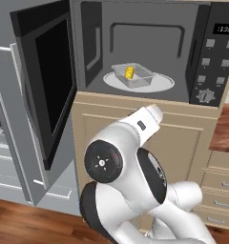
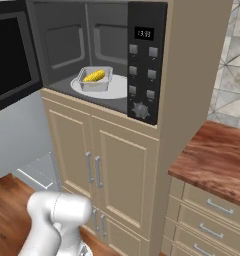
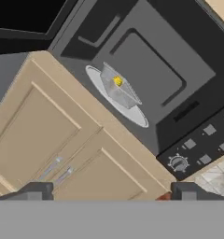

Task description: Place the tupperware containing the shrimp and corn meal in the microwave. Close the microwave door and press the start button to reheat the meal.

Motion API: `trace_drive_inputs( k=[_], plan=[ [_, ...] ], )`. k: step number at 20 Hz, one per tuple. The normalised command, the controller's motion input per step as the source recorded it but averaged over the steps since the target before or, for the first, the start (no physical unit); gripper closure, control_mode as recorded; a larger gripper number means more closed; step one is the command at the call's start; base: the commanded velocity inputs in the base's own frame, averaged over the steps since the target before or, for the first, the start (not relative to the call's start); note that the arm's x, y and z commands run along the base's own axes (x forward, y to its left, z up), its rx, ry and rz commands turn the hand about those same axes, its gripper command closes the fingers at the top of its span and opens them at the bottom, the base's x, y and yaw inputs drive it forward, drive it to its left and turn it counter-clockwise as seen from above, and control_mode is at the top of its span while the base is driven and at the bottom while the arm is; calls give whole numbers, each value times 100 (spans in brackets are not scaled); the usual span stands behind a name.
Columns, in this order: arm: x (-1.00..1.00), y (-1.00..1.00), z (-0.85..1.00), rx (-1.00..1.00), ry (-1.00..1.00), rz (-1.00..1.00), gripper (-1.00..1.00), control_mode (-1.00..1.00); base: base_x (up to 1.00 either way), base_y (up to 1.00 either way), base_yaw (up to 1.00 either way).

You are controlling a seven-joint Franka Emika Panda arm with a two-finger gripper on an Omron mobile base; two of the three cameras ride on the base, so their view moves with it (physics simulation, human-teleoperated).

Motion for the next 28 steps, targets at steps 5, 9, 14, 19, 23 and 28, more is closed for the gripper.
trace_drive_inputs(
  k=[5,9,14,19,23,28],
  plan=[
    [0,-30,-2,-1,-21,0,-100,-100,0,0,0],
    [0,-5,24,-8,-16,0,-100,-100,0,0,0],
    [-31,22,44,-23,-8,0,-100,-100,0,0,0],
    [-68,43,30,-27,-3,0,-100,-100,0,0,0],
    [-63,49,16,-20,6,6,-100,-100,0,0,0],
    [-32,59,7,-15,10,12,-100,-100,0,0,0]
  ],
)
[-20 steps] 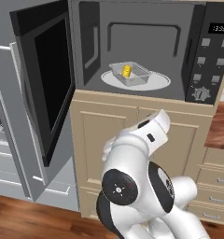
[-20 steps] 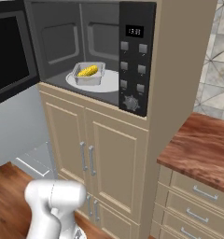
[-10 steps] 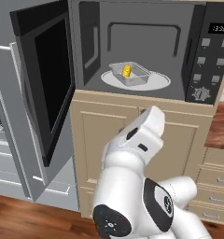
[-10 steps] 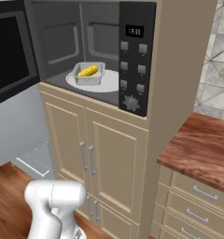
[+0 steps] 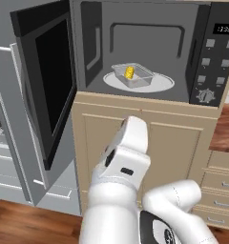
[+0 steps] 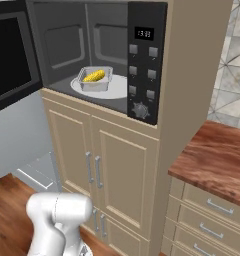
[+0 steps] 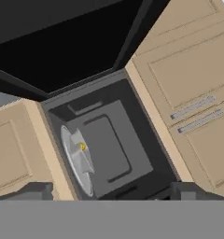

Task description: Place the tupperware containing the shrimp and corn meal in the microwave. Close the microwave door and press the start button to reheat the meal.

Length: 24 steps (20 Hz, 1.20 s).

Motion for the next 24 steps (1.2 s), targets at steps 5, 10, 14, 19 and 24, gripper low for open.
trace_drive_inputs(
  k=[5,10,14,19,24],
  plan=[
    [-18,72,0,-16,10,10,-100,-100,0,0,0],
    [0,82,-10,-14,9,12,-100,-100,0,0,0],
    [2,80,-33,-12,10,14,-100,-100,0,0,0],
    [57,47,-23,-8,12,4,-100,-100,0,0,0],
    [74,42,-19,-12,8,0,-100,-100,0,0,0]
  ],
)
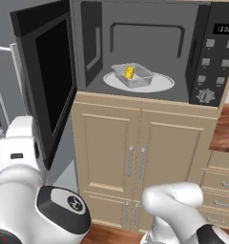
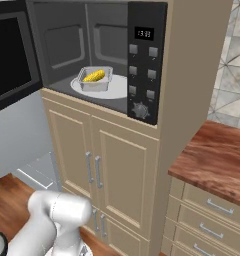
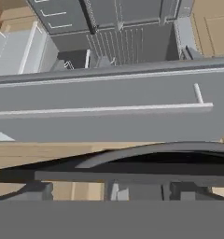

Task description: Place the tupperware containing the shrimp and corn meal in the microwave. Close the microwave door and press the start button to reheat the meal.

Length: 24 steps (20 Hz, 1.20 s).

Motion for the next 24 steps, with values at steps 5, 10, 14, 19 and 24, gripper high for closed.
trace_drive_inputs(
  k=[5,10,14,19,24],
  plan=[
    [72,52,-27,-17,9,0,-100,-100,0,0,0],
    [75,45,-18,-15,4,-1,-100,-100,0,0,0],
    [58,8,0,-10,0,-14,-100,-100,0,0,0],
    [-2,-62,0,-1,0,-29,-100,-100,0,0,0],
    [-20,-100,23,14,-4,-29,-100,-100,0,0,0]
  ],
)
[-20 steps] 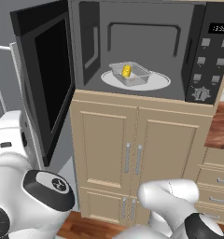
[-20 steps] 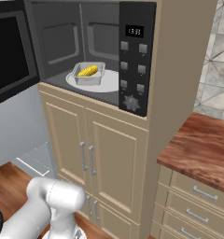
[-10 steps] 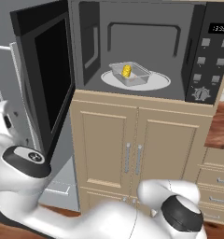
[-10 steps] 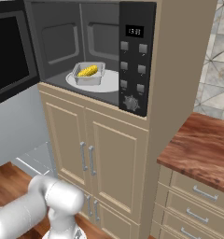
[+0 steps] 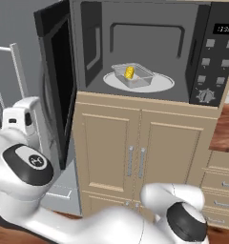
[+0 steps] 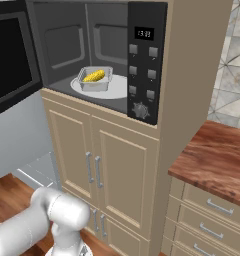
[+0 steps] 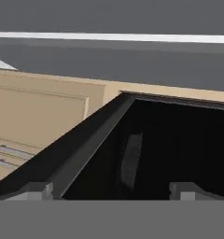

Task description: Place the tupperware containing the shrimp and corn meal in the microwave. Close the microwave door and press the start button to reheat the meal.

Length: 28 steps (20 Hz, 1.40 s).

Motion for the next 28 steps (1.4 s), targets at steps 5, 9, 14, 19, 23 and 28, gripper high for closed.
trace_drive_inputs(
  k=[5,9,14,19,23,28],
  plan=[
    [-13,-100,62,28,-19,-14,-100,-100,0,0,0],
    [-9,-100,16,35,-17,-3,-100,-100,0,0,0],
    [0,-100,0,34,-6,-4,-100,-100,0,0,0],
    [4,-100,0,32,-2,-2,-100,-100,0,0,0],
    [61,-100,0,29,0,0,-100,-100,0,0,0],
    [97,-91,1,21,0,2,-100,-100,0,0,0]
  ],
)
